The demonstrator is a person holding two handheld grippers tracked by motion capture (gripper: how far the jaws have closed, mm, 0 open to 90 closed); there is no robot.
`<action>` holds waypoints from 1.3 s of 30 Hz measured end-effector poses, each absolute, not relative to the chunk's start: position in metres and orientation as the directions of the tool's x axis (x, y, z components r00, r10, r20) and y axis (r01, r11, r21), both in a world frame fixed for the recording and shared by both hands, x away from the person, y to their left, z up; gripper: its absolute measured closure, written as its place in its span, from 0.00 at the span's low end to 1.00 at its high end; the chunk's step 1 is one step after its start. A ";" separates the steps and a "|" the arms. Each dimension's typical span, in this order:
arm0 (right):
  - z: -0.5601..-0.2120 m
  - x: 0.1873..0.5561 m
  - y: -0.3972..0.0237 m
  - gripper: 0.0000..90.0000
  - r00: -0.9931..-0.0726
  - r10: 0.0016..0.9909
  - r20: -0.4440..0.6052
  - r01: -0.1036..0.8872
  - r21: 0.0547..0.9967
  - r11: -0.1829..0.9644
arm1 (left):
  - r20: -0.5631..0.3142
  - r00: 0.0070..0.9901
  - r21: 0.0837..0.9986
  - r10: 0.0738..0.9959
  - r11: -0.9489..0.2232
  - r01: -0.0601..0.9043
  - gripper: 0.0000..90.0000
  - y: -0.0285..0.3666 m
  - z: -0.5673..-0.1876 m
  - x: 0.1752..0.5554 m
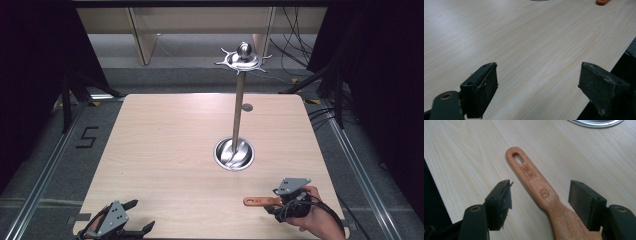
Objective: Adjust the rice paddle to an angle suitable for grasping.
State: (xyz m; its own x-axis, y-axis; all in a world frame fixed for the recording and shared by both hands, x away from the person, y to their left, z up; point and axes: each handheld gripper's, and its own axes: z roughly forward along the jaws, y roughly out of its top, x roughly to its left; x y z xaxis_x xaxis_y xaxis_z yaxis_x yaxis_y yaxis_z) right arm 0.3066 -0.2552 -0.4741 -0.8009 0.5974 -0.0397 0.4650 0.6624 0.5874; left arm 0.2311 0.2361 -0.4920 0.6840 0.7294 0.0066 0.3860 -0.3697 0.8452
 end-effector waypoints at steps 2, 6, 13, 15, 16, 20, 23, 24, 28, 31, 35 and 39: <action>-0.474 0.310 -0.252 0.45 -0.821 0.569 -0.047 0.448 0.564 0.693 | 0.008 0.684 0.847 0.729 -0.369 0.383 0.16 0.237 -0.491 0.231; -0.474 0.315 -0.245 0.49 -0.821 0.567 -0.075 0.458 0.508 0.730 | 0.021 0.686 0.846 0.727 -0.378 0.375 0.16 0.237 -0.491 0.232; -0.476 0.322 -0.235 0.51 -0.844 0.533 -0.055 0.454 0.457 0.765 | 0.013 0.684 0.844 0.729 -0.375 0.384 0.16 0.237 -0.491 0.232; -0.477 0.326 -0.234 0.51 -0.862 0.504 -0.057 0.425 0.460 0.779 | 0.021 0.688 0.844 0.726 -0.382 0.377 0.16 0.238 -0.491 0.232; -0.477 0.326 -0.234 0.51 -0.862 0.504 -0.057 0.425 0.460 0.779 | 0.021 0.688 0.844 0.726 -0.382 0.377 0.16 0.238 -0.491 0.232; -0.478 0.329 -0.231 0.51 -0.863 0.505 -0.039 0.439 0.440 0.784 | 0.009 0.684 0.848 0.730 -0.368 0.382 0.16 0.235 -0.493 0.232; -0.480 0.334 -0.228 0.52 -0.881 0.471 -0.043 0.410 0.425 0.807 | 0.033 0.696 0.843 0.717 -0.394 0.366 0.16 0.239 -0.491 0.233; -0.480 0.334 -0.228 0.52 -0.881 0.471 -0.043 0.410 0.425 0.807 | 0.033 0.696 0.843 0.717 -0.394 0.366 0.16 0.239 -0.491 0.233; -0.483 0.337 -0.224 0.57 -0.892 0.450 -0.048 0.400 0.380 0.834 | 0.029 0.694 0.844 0.719 -0.390 0.369 0.16 0.238 -0.491 0.233; -0.482 0.337 -0.223 0.61 -0.887 0.460 -0.032 0.418 0.364 0.832 | 0.034 0.692 0.838 0.721 -0.399 0.374 0.16 0.239 -0.491 0.233; -0.482 0.340 -0.223 0.63 -0.899 0.437 -0.029 0.398 0.361 0.843 | 0.039 0.695 0.843 0.718 -0.397 0.364 0.16 0.239 -0.490 0.234; -0.478 0.343 -0.226 0.70 -0.877 0.480 -0.020 0.448 0.326 0.833 | -0.003 0.678 0.852 0.735 -0.353 0.387 0.16 0.237 -0.493 0.233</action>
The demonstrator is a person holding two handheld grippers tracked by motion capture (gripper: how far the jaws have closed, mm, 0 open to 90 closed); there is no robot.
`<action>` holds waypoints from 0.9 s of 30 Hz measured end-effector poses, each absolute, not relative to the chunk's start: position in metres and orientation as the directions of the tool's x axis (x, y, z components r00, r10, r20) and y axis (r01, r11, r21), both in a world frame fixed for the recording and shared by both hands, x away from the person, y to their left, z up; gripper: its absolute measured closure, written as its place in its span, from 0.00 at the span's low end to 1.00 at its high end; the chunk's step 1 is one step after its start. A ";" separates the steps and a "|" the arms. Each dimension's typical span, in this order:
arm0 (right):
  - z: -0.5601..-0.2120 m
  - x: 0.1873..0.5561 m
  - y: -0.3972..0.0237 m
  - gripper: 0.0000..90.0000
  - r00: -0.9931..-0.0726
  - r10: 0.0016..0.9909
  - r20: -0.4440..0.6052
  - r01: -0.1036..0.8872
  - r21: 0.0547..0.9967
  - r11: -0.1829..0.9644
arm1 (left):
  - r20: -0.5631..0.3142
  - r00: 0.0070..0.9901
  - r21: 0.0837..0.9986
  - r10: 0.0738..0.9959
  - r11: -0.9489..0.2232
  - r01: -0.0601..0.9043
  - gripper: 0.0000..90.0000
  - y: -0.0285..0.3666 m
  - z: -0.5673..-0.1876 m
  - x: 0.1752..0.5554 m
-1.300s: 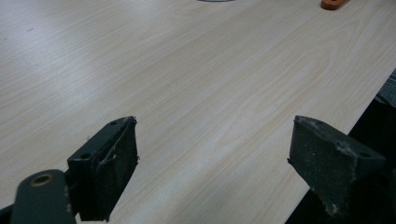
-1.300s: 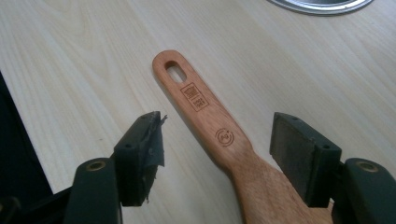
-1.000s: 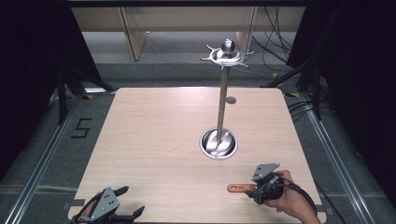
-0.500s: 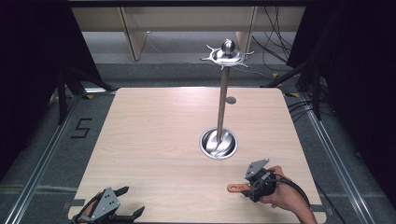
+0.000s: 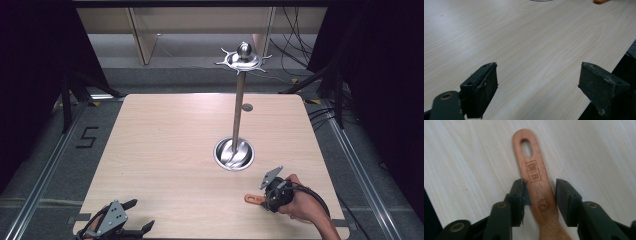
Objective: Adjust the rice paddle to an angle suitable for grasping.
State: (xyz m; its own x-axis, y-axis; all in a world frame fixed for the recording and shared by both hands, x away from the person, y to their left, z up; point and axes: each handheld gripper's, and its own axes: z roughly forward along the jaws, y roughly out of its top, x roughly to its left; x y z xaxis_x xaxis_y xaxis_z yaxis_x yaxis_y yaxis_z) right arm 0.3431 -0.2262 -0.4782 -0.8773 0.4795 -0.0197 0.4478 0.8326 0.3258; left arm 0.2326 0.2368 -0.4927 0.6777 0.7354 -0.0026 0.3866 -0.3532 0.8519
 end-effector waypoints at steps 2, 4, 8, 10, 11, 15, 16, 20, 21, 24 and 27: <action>-0.477 0.343 -0.227 0.71 -0.869 0.494 -0.024 0.462 0.314 0.829 | -0.004 0.678 0.852 0.735 -0.353 0.387 0.16 0.237 -0.493 0.233; -0.479 0.346 -0.229 0.72 -0.867 0.498 -0.014 0.471 0.304 0.828 | 0.008 0.681 0.843 0.732 -0.371 0.389 0.16 0.238 -0.492 0.233; -0.477 0.349 -0.226 0.72 -0.868 0.496 -0.015 0.474 0.270 0.838 | 0.048 0.696 0.835 0.717 -0.411 0.366 0.16 0.240 -0.491 0.235; -0.477 0.350 -0.224 0.72 -0.867 0.499 -0.016 0.478 0.261 0.839 | 0.039 0.695 0.839 0.718 -0.401 0.368 0.16 0.239 -0.492 0.235; -0.477 0.352 -0.222 0.72 -0.875 0.483 -0.013 0.466 0.247 0.850 | 0.030 0.693 0.843 0.720 -0.390 0.369 0.16 0.239 -0.492 0.234; -0.476 0.354 -0.217 0.73 -0.876 0.481 -0.015 0.467 0.217 0.857 | 0.036 0.695 0.840 0.718 -0.399 0.369 0.16 0.240 -0.491 0.234; -0.476 0.354 -0.217 0.73 -0.876 0.481 -0.015 0.467 0.217 0.857 | 0.036 0.694 0.841 0.719 -0.397 0.368 0.16 0.240 -0.491 0.234; -0.475 0.355 -0.211 0.73 -0.881 0.472 -0.026 0.460 0.186 0.868 | 0.003 0.683 0.847 0.730 -0.366 0.387 0.16 0.238 -0.492 0.233; -0.475 0.356 -0.209 0.73 -0.882 0.470 -0.031 0.459 0.171 0.872 | -0.001 0.680 0.849 0.733 -0.359 0.388 0.16 0.237 -0.493 0.233; -0.474 0.357 -0.207 0.73 -0.889 0.455 -0.051 0.444 0.153 0.883 | 0.005 0.684 0.848 0.730 -0.365 0.384 0.16 0.238 -0.492 0.233; -0.474 0.358 -0.204 0.73 -0.896 0.440 -0.060 0.429 0.131 0.894 | 0.019 0.689 0.836 0.725 -0.389 0.387 0.16 0.239 -0.491 0.233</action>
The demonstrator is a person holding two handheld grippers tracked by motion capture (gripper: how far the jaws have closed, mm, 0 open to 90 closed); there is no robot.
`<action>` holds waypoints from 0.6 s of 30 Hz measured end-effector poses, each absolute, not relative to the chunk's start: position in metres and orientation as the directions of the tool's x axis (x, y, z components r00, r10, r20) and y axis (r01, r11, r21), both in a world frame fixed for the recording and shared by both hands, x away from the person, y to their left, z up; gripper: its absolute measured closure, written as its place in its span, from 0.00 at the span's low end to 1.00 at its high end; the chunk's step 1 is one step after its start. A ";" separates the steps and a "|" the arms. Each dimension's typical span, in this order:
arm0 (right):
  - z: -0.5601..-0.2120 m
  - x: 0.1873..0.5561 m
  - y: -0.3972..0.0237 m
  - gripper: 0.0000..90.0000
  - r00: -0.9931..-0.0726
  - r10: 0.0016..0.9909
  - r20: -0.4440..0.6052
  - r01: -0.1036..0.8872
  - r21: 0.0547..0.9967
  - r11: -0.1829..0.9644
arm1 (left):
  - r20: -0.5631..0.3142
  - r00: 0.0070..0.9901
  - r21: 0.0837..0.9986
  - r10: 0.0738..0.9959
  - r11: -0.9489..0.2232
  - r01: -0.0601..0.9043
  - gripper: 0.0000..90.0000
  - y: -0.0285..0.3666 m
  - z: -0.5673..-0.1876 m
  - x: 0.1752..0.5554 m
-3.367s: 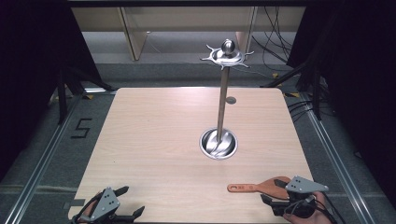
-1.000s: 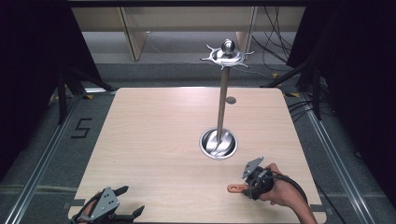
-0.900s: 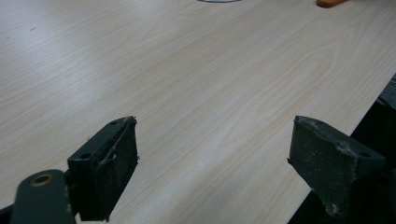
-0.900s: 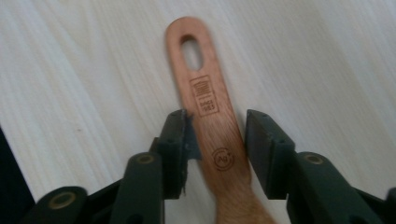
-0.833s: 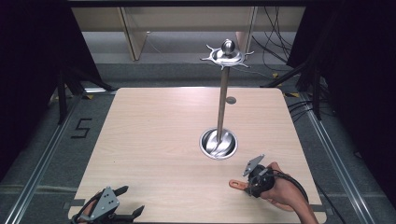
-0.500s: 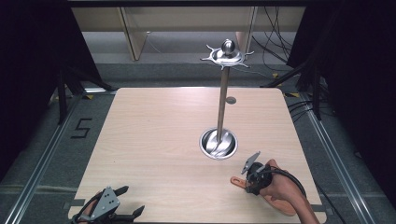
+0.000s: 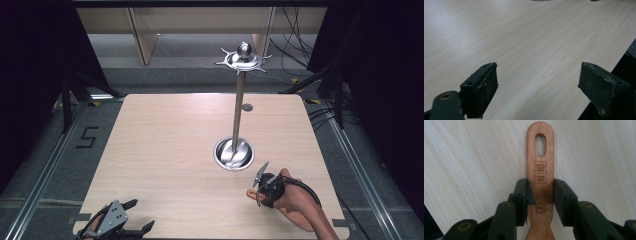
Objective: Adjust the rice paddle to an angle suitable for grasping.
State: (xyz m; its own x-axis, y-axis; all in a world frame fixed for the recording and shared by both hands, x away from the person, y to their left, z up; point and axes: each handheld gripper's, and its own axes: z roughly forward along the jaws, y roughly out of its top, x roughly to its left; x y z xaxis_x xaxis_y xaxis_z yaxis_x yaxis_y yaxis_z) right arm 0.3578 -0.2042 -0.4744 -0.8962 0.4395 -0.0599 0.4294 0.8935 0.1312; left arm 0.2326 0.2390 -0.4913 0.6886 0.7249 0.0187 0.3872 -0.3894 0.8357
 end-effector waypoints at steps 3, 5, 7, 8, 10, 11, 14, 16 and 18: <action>-0.474 0.358 -0.202 0.73 -0.898 0.437 -0.056 0.428 0.119 0.896 | 0.029 0.695 0.844 0.718 -0.390 0.368 0.16 0.238 -0.491 0.234; -0.475 0.360 -0.202 0.74 -0.904 0.423 -0.067 0.415 0.107 0.904 | 0.006 0.684 0.846 0.730 -0.369 0.386 0.16 0.238 -0.492 0.233; -0.475 0.358 -0.200 0.74 -0.894 0.442 -0.073 0.435 0.098 0.895 | 0.005 0.684 0.848 0.730 -0.366 0.384 0.16 0.238 -0.492 0.233; -0.475 0.359 -0.200 0.74 -0.907 0.413 -0.085 0.405 0.097 0.909 | 0.005 0.685 0.849 0.729 -0.366 0.383 0.16 0.237 -0.492 0.233; -0.475 0.359 -0.200 0.74 -0.906 0.415 -0.082 0.408 0.098 0.908 | 0.014 0.688 0.844 0.726 -0.377 0.381 0.16 0.238 -0.492 0.233; -0.474 0.357 -0.199 0.74 -0.894 0.442 -0.079 0.434 0.096 0.896 | 0.040 0.700 0.843 0.713 -0.401 0.360 0.16 0.239 -0.491 0.234; -0.474 0.355 -0.201 0.74 -0.892 0.445 -0.080 0.435 0.112 0.893 | 0.006 0.684 0.848 0.729 -0.367 0.384 0.16 0.238 -0.492 0.233; -0.473 0.356 -0.204 0.74 -0.895 0.439 -0.078 0.426 0.139 0.894 | 0.011 0.686 0.843 0.727 -0.376 0.385 0.16 0.238 -0.492 0.233; -0.469 0.354 -0.206 0.74 -0.889 0.453 -0.073 0.438 0.154 0.886 | 0.027 0.694 0.846 0.719 -0.386 0.367 0.16 0.238 -0.492 0.234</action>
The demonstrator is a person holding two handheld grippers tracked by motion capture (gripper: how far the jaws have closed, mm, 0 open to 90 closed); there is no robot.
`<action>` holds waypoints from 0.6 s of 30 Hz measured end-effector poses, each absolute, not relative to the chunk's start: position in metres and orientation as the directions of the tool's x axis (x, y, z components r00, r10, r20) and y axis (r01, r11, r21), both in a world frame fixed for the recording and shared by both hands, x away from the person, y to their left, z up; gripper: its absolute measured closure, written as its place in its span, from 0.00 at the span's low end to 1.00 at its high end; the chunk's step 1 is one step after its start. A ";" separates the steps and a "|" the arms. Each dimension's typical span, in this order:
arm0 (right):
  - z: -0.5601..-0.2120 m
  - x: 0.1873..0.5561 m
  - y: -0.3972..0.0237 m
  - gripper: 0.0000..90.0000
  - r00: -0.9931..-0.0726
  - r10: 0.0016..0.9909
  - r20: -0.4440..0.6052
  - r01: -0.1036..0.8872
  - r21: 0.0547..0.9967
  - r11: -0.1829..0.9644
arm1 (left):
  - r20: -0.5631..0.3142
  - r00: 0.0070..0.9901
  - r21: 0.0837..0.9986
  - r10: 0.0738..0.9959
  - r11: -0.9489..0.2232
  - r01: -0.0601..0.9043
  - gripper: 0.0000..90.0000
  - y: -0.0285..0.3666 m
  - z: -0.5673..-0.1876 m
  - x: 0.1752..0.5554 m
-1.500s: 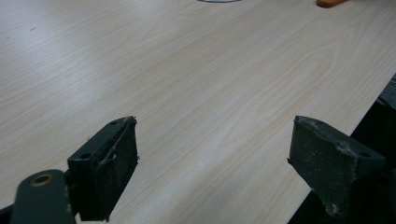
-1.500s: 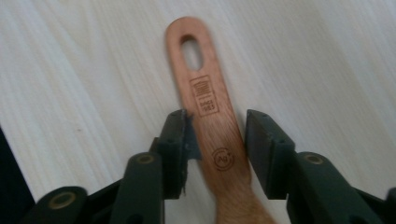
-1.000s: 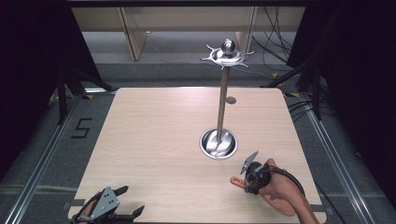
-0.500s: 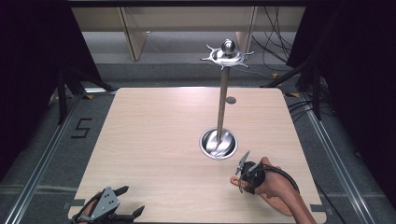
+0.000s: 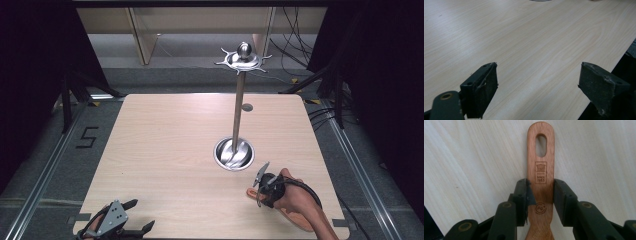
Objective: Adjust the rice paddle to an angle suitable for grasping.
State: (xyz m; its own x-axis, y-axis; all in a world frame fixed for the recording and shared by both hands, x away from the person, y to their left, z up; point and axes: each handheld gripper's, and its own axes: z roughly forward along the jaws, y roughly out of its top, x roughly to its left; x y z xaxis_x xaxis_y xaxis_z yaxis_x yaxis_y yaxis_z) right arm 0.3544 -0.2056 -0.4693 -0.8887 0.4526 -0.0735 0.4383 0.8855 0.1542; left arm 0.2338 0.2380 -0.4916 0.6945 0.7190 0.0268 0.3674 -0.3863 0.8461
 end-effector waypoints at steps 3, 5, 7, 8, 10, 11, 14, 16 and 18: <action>-0.462 0.352 -0.210 0.74 -0.877 0.476 -0.067 0.452 0.220 0.864 | 0.035 0.698 0.846 0.716 -0.393 0.361 0.16 0.238 -0.491 0.234; -0.457 0.350 -0.214 0.74 -0.871 0.486 -0.076 0.450 0.276 0.849 | 0.018 0.690 0.845 0.724 -0.380 0.377 0.16 0.238 -0.492 0.233; -0.454 0.348 -0.215 0.74 -0.860 0.505 -0.076 0.466 0.290 0.836 | 0.037 0.699 0.845 0.714 -0.396 0.360 0.16 0.239 -0.491 0.234; -0.448 0.346 -0.221 0.74 -0.850 0.522 -0.067 0.471 0.342 0.813 | 0.025 0.693 0.847 0.721 -0.383 0.368 0.16 0.238 -0.492 0.234; -0.443 0.345 -0.225 0.74 -0.846 0.526 -0.084 0.459 0.386 0.800 | 0.019 0.689 0.846 0.724 -0.379 0.375 0.16 0.238 -0.492 0.233; -0.440 0.343 -0.226 0.74 -0.833 0.548 -0.077 0.477 0.403 0.781 | 0.034 0.697 0.847 0.717 -0.390 0.360 0.16 0.238 -0.491 0.234; -0.434 0.343 -0.232 0.74 -0.840 0.537 -0.081 0.449 0.450 0.771 | 0.004 0.683 0.848 0.730 -0.364 0.384 0.16 0.237 -0.492 0.233; -0.424 0.340 -0.240 0.74 -0.818 0.571 -0.076 0.456 0.519 0.723 | 0.011 0.686 0.843 0.728 -0.376 0.385 0.16 0.238 -0.492 0.233; -0.420 0.337 -0.245 0.74 -0.805 0.591 -0.053 0.472 0.546 0.692 | 0.005 0.684 0.847 0.729 -0.367 0.384 0.16 0.237 -0.492 0.233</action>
